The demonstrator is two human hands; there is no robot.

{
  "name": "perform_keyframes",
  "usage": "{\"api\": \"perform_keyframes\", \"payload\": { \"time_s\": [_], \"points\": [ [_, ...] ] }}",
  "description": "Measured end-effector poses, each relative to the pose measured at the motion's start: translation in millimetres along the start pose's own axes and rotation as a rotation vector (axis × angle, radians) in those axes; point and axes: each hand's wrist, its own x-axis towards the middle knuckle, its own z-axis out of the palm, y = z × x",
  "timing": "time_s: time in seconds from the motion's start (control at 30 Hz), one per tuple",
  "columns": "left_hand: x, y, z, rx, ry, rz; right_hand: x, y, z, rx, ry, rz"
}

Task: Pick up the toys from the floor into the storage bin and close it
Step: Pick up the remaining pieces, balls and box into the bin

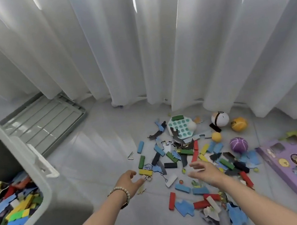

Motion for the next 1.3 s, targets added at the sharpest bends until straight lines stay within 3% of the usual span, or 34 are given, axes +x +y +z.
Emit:
{"api": "perform_keyframes", "payload": {
  "time_s": [0.23, 0.5, 0.67, 0.87, 1.13, 1.3],
  "points": [
    [35.2, -21.4, 36.3, -0.026, 0.007, 0.028, 37.0, 7.7, 47.1, -0.135, -0.011, -0.153],
    [57.8, -22.0, 51.0, -0.011, 0.132, 0.092, 53.1, 21.2, 67.9, -0.283, 0.056, -0.273],
    [62.5, -19.3, 56.4, 0.084, 0.158, 0.11, 56.9, 24.9, 75.2, -0.375, 0.108, -0.305],
    [66.0, -23.7, 62.8, -0.024, 0.076, 0.112, 59.2, 25.7, 80.1, -0.494, 0.163, -0.329],
    [60.7, -19.5, 58.9, -0.622, 0.097, -0.038, 59.2, 19.0, 78.1, 0.027, 0.203, -0.257],
    [54.8, -2.4, 51.1, -1.473, -0.195, -0.294, 54.0, -19.8, 93.2, 0.307, 0.149, -0.326]
  ]
}}
